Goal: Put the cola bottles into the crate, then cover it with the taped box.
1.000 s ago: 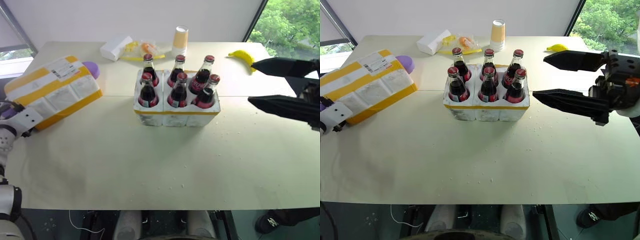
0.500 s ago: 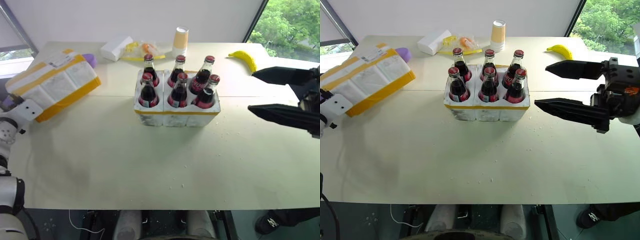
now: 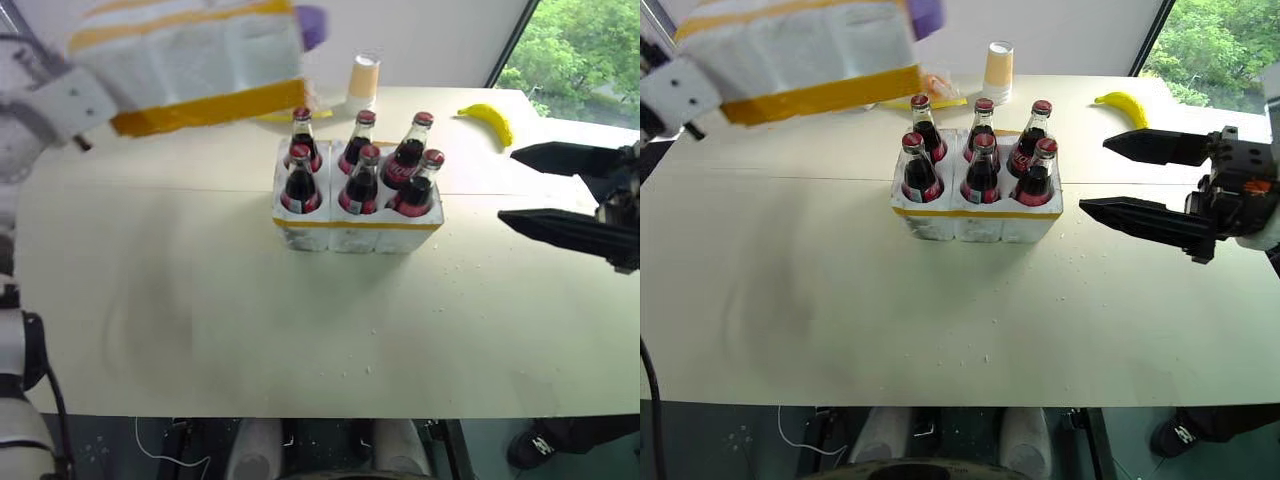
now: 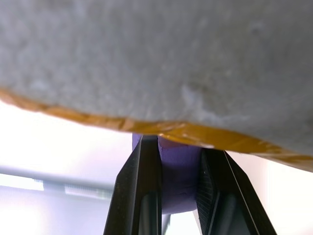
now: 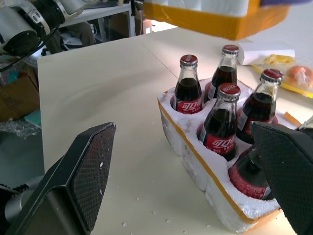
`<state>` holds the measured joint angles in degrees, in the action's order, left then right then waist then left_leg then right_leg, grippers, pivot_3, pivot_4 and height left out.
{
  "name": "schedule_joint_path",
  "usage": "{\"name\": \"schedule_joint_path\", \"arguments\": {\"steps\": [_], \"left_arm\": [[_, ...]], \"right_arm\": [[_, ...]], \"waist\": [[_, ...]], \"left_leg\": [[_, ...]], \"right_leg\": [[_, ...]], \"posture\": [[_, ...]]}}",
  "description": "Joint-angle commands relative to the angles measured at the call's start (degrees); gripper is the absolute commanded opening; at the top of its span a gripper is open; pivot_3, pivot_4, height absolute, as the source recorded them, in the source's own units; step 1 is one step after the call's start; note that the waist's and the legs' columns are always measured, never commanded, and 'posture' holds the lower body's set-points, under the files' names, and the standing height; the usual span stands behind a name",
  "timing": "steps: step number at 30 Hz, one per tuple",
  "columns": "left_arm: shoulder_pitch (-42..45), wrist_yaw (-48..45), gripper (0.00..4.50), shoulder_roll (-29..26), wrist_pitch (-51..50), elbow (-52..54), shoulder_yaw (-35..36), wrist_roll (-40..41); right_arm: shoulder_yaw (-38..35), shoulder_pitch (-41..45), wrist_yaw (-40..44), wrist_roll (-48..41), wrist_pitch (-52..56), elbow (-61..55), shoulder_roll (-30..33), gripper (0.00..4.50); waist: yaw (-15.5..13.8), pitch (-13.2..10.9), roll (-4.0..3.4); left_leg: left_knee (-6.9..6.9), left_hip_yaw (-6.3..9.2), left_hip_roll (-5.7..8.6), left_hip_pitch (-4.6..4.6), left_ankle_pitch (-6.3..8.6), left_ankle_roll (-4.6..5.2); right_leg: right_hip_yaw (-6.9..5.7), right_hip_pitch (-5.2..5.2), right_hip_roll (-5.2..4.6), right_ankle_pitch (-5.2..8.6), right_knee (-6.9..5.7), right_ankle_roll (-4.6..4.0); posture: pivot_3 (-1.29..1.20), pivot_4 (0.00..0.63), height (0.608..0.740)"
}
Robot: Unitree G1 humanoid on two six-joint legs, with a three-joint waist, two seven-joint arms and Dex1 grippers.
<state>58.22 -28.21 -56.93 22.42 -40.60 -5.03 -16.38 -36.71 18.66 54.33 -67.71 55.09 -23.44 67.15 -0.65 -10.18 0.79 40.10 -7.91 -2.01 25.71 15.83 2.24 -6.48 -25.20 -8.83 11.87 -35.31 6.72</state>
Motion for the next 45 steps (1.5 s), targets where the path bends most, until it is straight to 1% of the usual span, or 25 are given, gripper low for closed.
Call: {"name": "schedule_joint_path", "arguments": {"steps": [1,4,6,10,12,15,21,25,28,34,36,37,39,40,41,42,45], "left_arm": [[1.0,-5.2,0.33,1.7,-7.0,13.2,1.3,3.4],[0.3,-9.1,0.33,4.8,-16.3,25.9,0.1,3.4],[-0.5,-10.6,0.33,6.1,-19.7,31.6,-0.8,2.2],[-1.7,-12.5,0.33,8.1,-24.5,39.4,-2.8,-0.8],[-2.4,-13.4,0.33,7.9,-25.0,41.5,-4.2,-3.1],[-3.6,-14.2,0.33,7.7,-25.2,44.0,-6.6,-7.2],[-6.6,-13.8,0.33,9.8,-25.0,45.6,-9.3,-12.2],[-7.9,-14.1,0.33,11.4,-25.5,46.2,-9.6,-13.3],[-6.2,-13.1,0.33,12.9,-25.5,45.3,-9.9,-15.1],[-7.3,-14.9,0.33,13.8,-25.6,47.1,-10.0,-16.4],[-8.4,-15.3,1.36,13.7,-26.0,47.4,-9.5,-16.3],[-8.9,-15.5,1.71,13.6,-26.3,47.5,-9.4,-16.3],[-9.7,-15.9,2.78,13.5,-26.7,47.5,-8.8,-15.9],[-10.0,-16.2,3.23,13.5,-27.0,47.5,-8.4,-15.4],[-10.4,-16.7,3.83,13.6,-27.7,47.7,-7.8,-14.5],[-10.9,-17.3,4.22,13.6,-28.7,48.0,-7.0,-13.2],[-13.5,-21.1,4.22,14.1,-33.9,49.5,-2.9,-6.1]], "right_arm": [[-1.1,-0.2,0.0,0.7,-1.9,-0.2,-0.6,4.50],[-1.4,-0.9,-0.1,1.2,-2.2,-0.2,-1.3,4.50],[-1.6,-1.3,0.0,1.5,-2.4,-0.1,-1.5,4.50],[-2.0,-2.0,-0.2,1.9,-2.6,0.0,-1.8,4.50],[-2.0,-2.1,-0.8,1.7,-2.6,-0.1,-2.2,4.50],[-2.4,-2.4,-1.6,1.3,-2.7,-0.2,-2.9,4.50],[-2.5,-3.0,-2.9,1.1,-3.0,-1.0,-4.0,4.50],[-2.1,-2.8,-3.4,0.9,-3.3,-1.1,-4.3,4.50],[-1.7,-2.5,-3.8,0.9,-3.6,-1.1,-4.6,4.50],[-1.9,-2.6,-4.0,0.9,-4.3,-1.0,-5.1,4.50],[-1.9,-2.8,-4.1,1.0,-4.4,-1.1,-5.3,4.50],[-1.9,-2.9,-4.1,1.0,-4.5,-1.2,-5.4,4.50],[-1.8,-3.3,-3.8,1.3,-4.6,-1.4,-5.5,4.50],[-1.7,-3.4,-3.7,1.4,-4.6,-1.4,-5.5,4.50],[-1.7,-3.6,-3.5,1.6,-4.6,-1.3,-5.5,4.50],[-1.6,-3.8,-3.3,1.9,-4.7,-1.2,-5.4,4.50],[-1.5,-4.3,-2.8,2.7,-5.0,-0.7,-5.1,4.50]], "waist": [[0.0,0.0,-0.01],[0.0,0.0,0.00],[-0.1,0.0,0.00],[-0.1,0.0,0.00],[0.0,0.0,0.00],[-0.1,0.0,0.00],[-0.2,0.0,0.00],[-0.2,0.0,0.01],[-0.2,0.0,0.01],[-0.1,0.0,0.00],[-0.1,0.0,0.00],[-0.2,0.0,0.00],[-0.2,0.0,0.00],[-0.2,0.0,0.00],[-0.2,0.0,0.00],[-0.2,0.0,0.00],[-0.1,0.0,0.00]], "left_leg": [[0.00,0.00,0.00,0.00,-0.01,-0.01],[0.00,0.01,0.00,0.00,-0.06,-0.07],[0.01,0.00,0.02,0.00,-0.07,-0.07],[0.00,0.03,0.03,-0.27,-0.07,-0.07],[0.00,0.07,0.02,-0.31,-0.07,-0.08],[0.00,0.09,0.02,-0.32,-0.07,-0.08],[0.02,0.14,0.05,-0.32,-0.07,-0.07],[0.02,0.16,0.04,-0.34,-0.07,-0.07],[0.02,0.16,0.04,-0.33,-0.07,-0.07],[0.02,0.16,0.04,-0.34,-0.07,-0.07],[0.02,0.16,0.04,-0.34,-0.07,-0.07],[0.02,0.16,0.04,-0.34,-0.07,-0.07],[0.02,0.16,0.04,-0.34,-0.07,-0.07],[0.02,0.17,0.04,-0.34,-0.07,-0.07],[0.02,0.17,0.04,-0.34,-0.07,-0.07],[0.02,0.17,0.04,-0.34,-0.07,-0.07],[0.02,0.17,0.02,-0.34,-0.07,-0.07]], "right_leg": [[0.00,-0.01,0.03,0.00,-0.01,0.00],[0.01,0.01,0.12,0.01,-0.03,0.02],[0.02,0.05,0.12,0.01,-0.01,0.03],[0.01,0.30,0.14,0.03,0.04,0.08],[0.01,0.33,0.14,0.03,0.03,0.07],[0.02,0.33,0.14,0.03,0.03,0.07],[0.01,0.40,0.12,0.03,0.06,0.07],[0.01,0.42,0.13,0.03,0.05,0.07],[0.00,0.41,0.12,0.03,0.06,0.07],[0.00,0.41,0.13,0.03,0.06,0.07],[0.00,0.41,0.13,0.03,0.06,0.07],[0.00,0.41,0.13,0.03,0.06,0.07],[0.00,0.42,0.13,0.03,0.05,0.07],[0.00,0.41,0.13,0.03,0.05,0.07],[0.00,0.42,0.12,0.03,0.05,0.07],[0.00,0.41,0.13,0.03,0.05,0.07],[0.00,0.41,0.12,0.03,0.05,0.07]], "posture": [[0.00,0.150,0.740],[0.00,0.150,0.740],[0.00,0.150,0.740],[0.00,0.150,0.740],[0.00,0.150,0.740],[0.00,0.150,0.740],[0.00,0.150,0.740],[0.00,0.150,0.740],[0.00,0.150,0.740],[0.00,0.150,0.740],[0.00,0.150,0.740],[0.00,0.150,0.740],[0.00,0.150,0.740],[0.00,0.150,0.740],[0.00,0.150,0.740],[0.00,0.150,0.740],[0.00,0.150,0.740]]}}
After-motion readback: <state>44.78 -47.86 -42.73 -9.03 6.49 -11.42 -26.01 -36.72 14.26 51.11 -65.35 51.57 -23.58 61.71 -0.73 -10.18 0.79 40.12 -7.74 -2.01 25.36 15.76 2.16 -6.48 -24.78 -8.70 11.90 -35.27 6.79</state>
